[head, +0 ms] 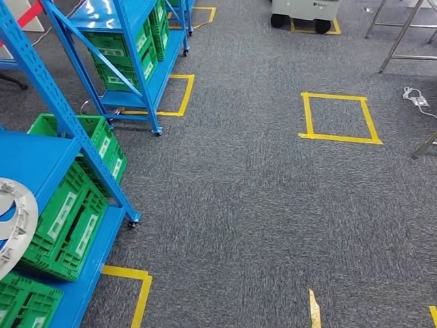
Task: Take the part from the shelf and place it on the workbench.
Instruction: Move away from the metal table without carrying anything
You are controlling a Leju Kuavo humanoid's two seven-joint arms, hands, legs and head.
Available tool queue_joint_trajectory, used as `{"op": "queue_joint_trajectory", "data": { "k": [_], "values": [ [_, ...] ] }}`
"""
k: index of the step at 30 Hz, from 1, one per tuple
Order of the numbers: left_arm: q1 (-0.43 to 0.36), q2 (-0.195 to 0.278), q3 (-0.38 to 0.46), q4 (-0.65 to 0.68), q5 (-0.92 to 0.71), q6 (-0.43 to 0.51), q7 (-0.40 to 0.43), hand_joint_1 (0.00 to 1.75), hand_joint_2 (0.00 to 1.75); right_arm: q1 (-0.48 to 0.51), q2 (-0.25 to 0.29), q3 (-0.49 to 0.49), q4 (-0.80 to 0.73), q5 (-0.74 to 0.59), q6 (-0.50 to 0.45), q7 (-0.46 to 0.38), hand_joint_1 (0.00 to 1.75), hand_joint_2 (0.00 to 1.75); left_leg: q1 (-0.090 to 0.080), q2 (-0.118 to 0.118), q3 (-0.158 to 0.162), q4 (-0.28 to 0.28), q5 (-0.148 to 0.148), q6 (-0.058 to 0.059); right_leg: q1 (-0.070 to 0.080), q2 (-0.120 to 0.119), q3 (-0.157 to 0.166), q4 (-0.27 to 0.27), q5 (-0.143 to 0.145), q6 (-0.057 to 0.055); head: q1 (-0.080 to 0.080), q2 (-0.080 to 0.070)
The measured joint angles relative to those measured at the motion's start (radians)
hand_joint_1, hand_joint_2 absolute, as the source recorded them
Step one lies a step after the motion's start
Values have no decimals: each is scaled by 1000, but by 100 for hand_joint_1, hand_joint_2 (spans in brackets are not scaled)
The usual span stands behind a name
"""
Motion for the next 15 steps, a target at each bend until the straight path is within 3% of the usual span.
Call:
{"op": "queue_joint_trajectory", "data": {
  "k": [2, 4, 5, 9, 10, 11, 13, 15],
  "values": [
    [-1, 1, -1, 0, -1, 0, 1, 0, 0, 2, 1, 0, 2, 4, 0, 3, 0, 0, 0, 0, -4, 5, -4, -11, 4, 0, 2, -8, -10, -24, -2, 0],
    [-2, 2, -2, 0, -1, 1, 2, 0, 0, 5, 1, 0, 3, 9, 0, 5, 0, 0, 2, 1, -9, 25, -12, -19, 4, -2, 12, -9, -8, -37, -6, 0],
    [-3, 2, -3, 0, -1, 1, 2, 0, 0, 6, 1, 0, 3, 11, 0, 6, 0, 0, 3, 1, -26, 61, -24, -22, 4, -3, 20, -11, -9, -42, -7, 0],
    [-3, 1, -7, 0, -1, 1, 2, 0, 0, 4, 1, -1, 3, 14, 0, 7, 0, 0, 3, 2, -175, 295, -99, -24, 14, -5, 44, -14, -30, -58, -9, 0],
    [-3, 1, -8, 0, -1, 1, 2, 0, 0, 4, 1, -1, 3, 14, 0, 7, 0, 0, 2, 2, -196, 308, -92, -20, 18, -5, 54, -14, -37, -60, -9, 0],
    [-3, 1, -9, 0, 0, 1, 2, 0, 0, 5, 1, -1, 3, 14, 0, 7, 0, 0, -1, 2, -200, 286, -64, -13, 21, -4, 65, -15, -46, -61, -9, 0],
    [-3, 2, -10, 0, 0, 1, 2, 0, 0, 5, 1, -1, 3, 16, 0, 8, 0, 0, -12, 3, -178, 185, 29, 7, 25, -5, 89, -16, -64, -63, -8, 0],
    [-2, 2, -11, 0, -1, 1, 2, 0, 0, 3, 3, -1, 3, 16, 0, 8, 0, 0, -24, 6, -160, 105, 75, 23, 26, -4, 98, -16, -79, -59, -8, 0]
  ]
}}
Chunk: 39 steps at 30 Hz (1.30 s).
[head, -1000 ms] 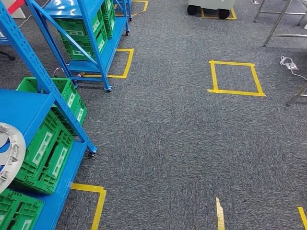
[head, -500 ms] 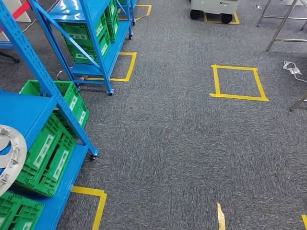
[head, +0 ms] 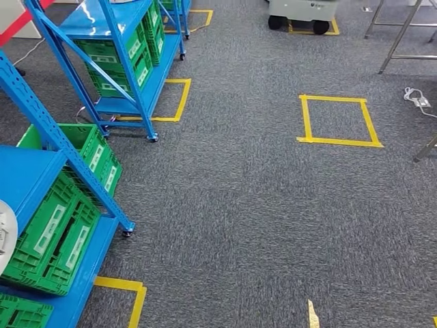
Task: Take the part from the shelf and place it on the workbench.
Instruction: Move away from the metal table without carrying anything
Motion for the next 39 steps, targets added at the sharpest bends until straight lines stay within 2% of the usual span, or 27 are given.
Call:
{"op": "queue_joint_trajectory", "data": {
  "k": [2, 4, 5, 6, 8, 9, 10, 11, 13, 14, 15, 16, 18, 20, 22, 25, 29, 39],
  "values": [
    [1, 1, 0, 0, -2, 0, 1, 0, 0, -3, 1, -1, 0, 0, 0, 1, 0, 0, -6, 1, 5, -30, -4, 4, -2, -1, 2, -6, -9, 9, -3, 0],
    [4, 1, 1, 0, -7, 0, 3, 0, 0, -4, 2, -2, -1, 0, 0, 2, 0, 0, -4, 0, 21, -56, 2, 7, -4, -4, 10, -9, -21, 19, -4, 0],
    [4, 0, 1, 0, -11, 0, 3, 0, 0, -5, 2, -2, -1, 0, 0, 1, 0, 0, 0, 0, 30, -67, 3, 10, -4, -3, 4, 9, -34, 24, -5, 0],
    [4, -1, 1, 0, -16, 0, 4, 0, 0, -5, 2, -3, -1, 0, 0, 1, 0, 0, 3, 0, 39, -75, 2, 12, -5, -2, -18, 51, -55, 29, -4, 0],
    [4, -3, 2, -1, -25, 0, 8, 0, 0, -5, 2, -5, 0, 0, 0, 0, 0, 0, 3, 0, 46, -78, -4, 16, -9, -1, -102, 184, -100, 40, -4, 0],
    [4, -3, 2, -1, -30, 0, 11, 0, 0, -4, 2, -6, 0, -1, 0, 1, 0, 0, 4, 0, 49, -78, -9, 17, -11, -1, -146, 242, -109, 45, -4, 0],
    [4, -4, 2, -1, -34, 0, 15, 0, 0, -3, 2, -6, 0, -1, 0, 2, 0, 0, 4, -1, 54, -78, -14, 16, -15, -1, -176, 268, -98, 50, -4, 0],
    [5, -4, 2, -1, -38, 0, 17, 0, 0, -2, 2, -6, 0, -1, 0, 2, 0, 0, 5, -1, 61, -78, -19, 14, -18, -1, -187, 256, -67, 54, -4, 0],
    [5, -6, 2, -1, -44, 0, 20, 0, 0, -1, 2, -6, 0, -1, 0, 3, 0, 0, 9, -3, 77, -76, -32, 6, -23, -1, -161, 147, 24, 60, -4, 0],
    [5, -7, 2, -1, -46, 0, 22, 0, 0, -1, 3, -7, -1, -1, 0, 3, 0, 0, 9, -5, 82, -73, -40, 0, -23, 0, -140, 88, 56, 59, -3, 0],
    [5, -7, 2, -1, -48, 0, 24, 0, 0, -1, 3, -7, -1, -2, 0, 3, 0, 0, 9, -6, 85, -70, -45, -7, -23, 1, -124, 48, 73, 55, -4, 0],
    [5, -7, 2, -1, -49, 0, 25, 0, 0, -1, 4, -7, -1, -2, 0, 3, 0, 0, 7, -6, 85, -67, -50, -8, -22, 2, -115, 29, 76, 50, -4, 0],
    [6, -7, 3, -1, -51, 0, 28, 0, 0, -1, 4, -7, -1, -2, 0, 3, 0, 0, 5, -6, 84, -65, -50, 3, -21, 3, -110, 23, 77, 42, -6, 0],
    [6, -7, 3, -1, -53, 0, 30, 0, 0, 1, 4, -7, -2, -1, 0, 4, 0, 0, 5, -6, 85, -67, -48, 15, -19, 4, -111, 22, 77, 41, -6, 0],
    [6, -7, 3, -1, -54, 0, 31, 0, 0, 0, 4, -7, -2, 1, 0, 4, 0, 0, 6, -6, 87, -70, -47, 14, -18, 3, -110, 22, 75, 38, -6, 0],
    [5, -8, 3, -1, -54, 0, 31, 0, 0, 0, 4, -7, -2, 2, 0, 3, 0, 0, 7, -7, 89, -74, -47, 8, -15, 3, -110, 23, 73, 31, -6, 0],
    [5, -10, 2, -1, -54, 0, 31, 0, 0, 0, 4, -7, -2, 6, 0, 3, 0, 0, 12, -7, 89, -76, -48, -19, -12, 2, -110, 24, 71, 27, -5, 0],
    [5, -11, 2, -1, -54, 0, 30, 0, 0, 0, 4, -8, -2, 8, 0, 3, 0, 0, 10, -7, 89, -75, -49, -22, -15, 2, -110, 23, 71, 27, -5, 0]
  ]
}}
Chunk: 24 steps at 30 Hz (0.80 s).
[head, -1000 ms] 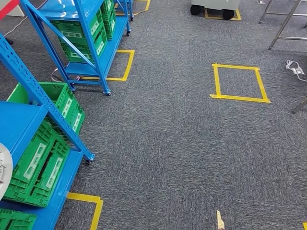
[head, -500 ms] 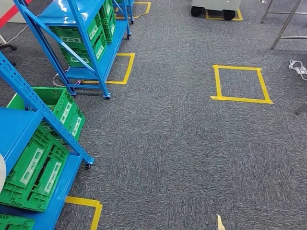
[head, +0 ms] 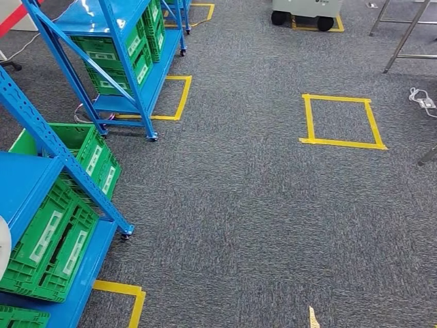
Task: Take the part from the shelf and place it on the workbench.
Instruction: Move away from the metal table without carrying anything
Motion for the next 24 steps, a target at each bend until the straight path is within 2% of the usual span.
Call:
{"op": "queue_joint_trajectory", "data": {
  "k": [24],
  "values": [
    [0, 0, 0, 0, 8, 0, -2, 0, 0, 0, 0, 0, 0, 16, 0, 8, 0, 0, -2, 0, 0, 2, -1, 2, -2, 0, 1, -1, 0, 1, 0, 0]
  ]
}}
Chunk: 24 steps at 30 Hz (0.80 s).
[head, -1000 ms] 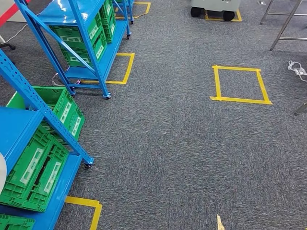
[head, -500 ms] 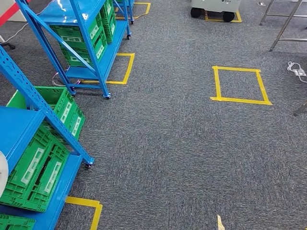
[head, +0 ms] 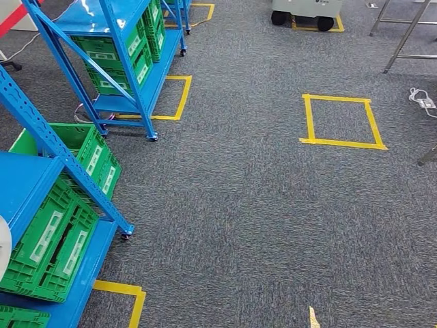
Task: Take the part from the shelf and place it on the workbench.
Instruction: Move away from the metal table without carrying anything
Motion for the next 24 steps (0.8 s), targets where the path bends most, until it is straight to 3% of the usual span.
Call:
{"op": "queue_joint_trajectory", "data": {
  "k": [2, 5, 7, 10, 11, 12, 13, 14, 15, 16, 18, 20, 22, 24],
  "values": [
    [-1, 0, 0, 0, 2, 0, 0, 0, 0, -1, 0, 0, 0, 20, 0, 9, 0, 0, -1, 0, -1, 3, -1, 2, -2, -1, 1, -2, 2, 3, 0, 0],
    [-2, 1, 0, 1, 4, 0, 0, 0, 0, -4, 0, 1, 0, 58, 0, 25, 0, 0, -3, -1, 6, -15, 8, 22, -6, -5, 10, -17, 9, 15, -1, 0],
    [-4, 1, 0, 1, 6, 0, 1, 0, 0, -8, 0, 2, 1, 81, 0, 34, 0, 0, 3, -5, 24, -52, 27, 33, -3, -4, 2, 5, -12, 19, 1, 0],
    [-6, -2, -1, 3, 9, 0, 3, 0, 0, -12, 0, 3, 4, 97, 0, 42, 0, 0, 8, -17, 31, -66, 36, 35, -7, -2, -73, 169, -96, 29, 3, 0],
    [-7, -4, -1, 4, 10, 0, 3, 0, 0, -12, 0, 4, 6, 98, 0, 44, 0, 0, 9, -24, 31, -65, 36, 33, -10, -2, -95, 214, -109, 34, 3, 0],
    [-7, -6, -2, 5, 10, -1, 3, 0, 0, -12, 0, 4, 7, 99, 0, 44, 0, 0, 11, -32, 31, -63, 34, 29, -14, -2, -100, 226, -103, 40, 2, 0],
    [-7, -7, -2, 5, 11, -1, 3, 0, 0, -12, 0, 5, 8, 100, 0, 45, 0, 0, 14, -41, 31, -59, 32, 23, -19, -1, -87, 200, -79, 46, 2, 0],
    [-7, -8, -2, 6, 11, -2, 3, 0, 0, -12, 0, 6, 8, 100, 0, 45, 0, 0, 19, -51, 30, -51, 28, 14, -26, 8, -58, 142, -44, 54, 2, 0],
    [-7, -8, -2, 6, 12, -2, 3, 0, 0, -12, 1, 6, 9, 101, 0, 45, 0, 0, 22, -61, 27, -42, 22, 5, -32, 32, -25, 81, -23, 62, 3, 0],
    [-8, -8, -2, 6, 12, -2, 3, 0, 0, -12, 2, 7, 10, 102, 0, 45, 0, 0, 24, -71, 21, -28, 15, -5, -36, 53, 0, 32, -10, 60, 4, 0],
    [-9, -7, -3, 7, 12, -1, 4, 0, 0, -11, 4, 7, 10, 105, 0, 47, 0, 0, 26, -91, 8, -11, 9, -20, -35, 75, 19, 0, -18, 43, 5, 0],
    [-7, -7, -4, 8, 12, -1, 4, 0, 0, -9, 4, 6, 10, 109, 0, 48, 0, 0, 30, -108, 0, -6, 11, -29, -29, 49, 23, 3, -17, 19, 4, 0],
    [-6, -8, -5, 8, 11, 0, 4, 0, 0, -5, 4, 3, 9, 114, 0, 48, 0, 0, 31, -79, -16, 26, -10, -34, -26, 24, 26, 3, -15, 8, 3, 0],
    [-10, -8, -7, 8, 10, 0, 4, 0, 0, -2, 4, 1, 9, 117, 0, 49, 0, 0, 29, -26, -66, 133, -69, -34, -20, -3, 26, 3, -16, 1, 1, 0]
  ]
}}
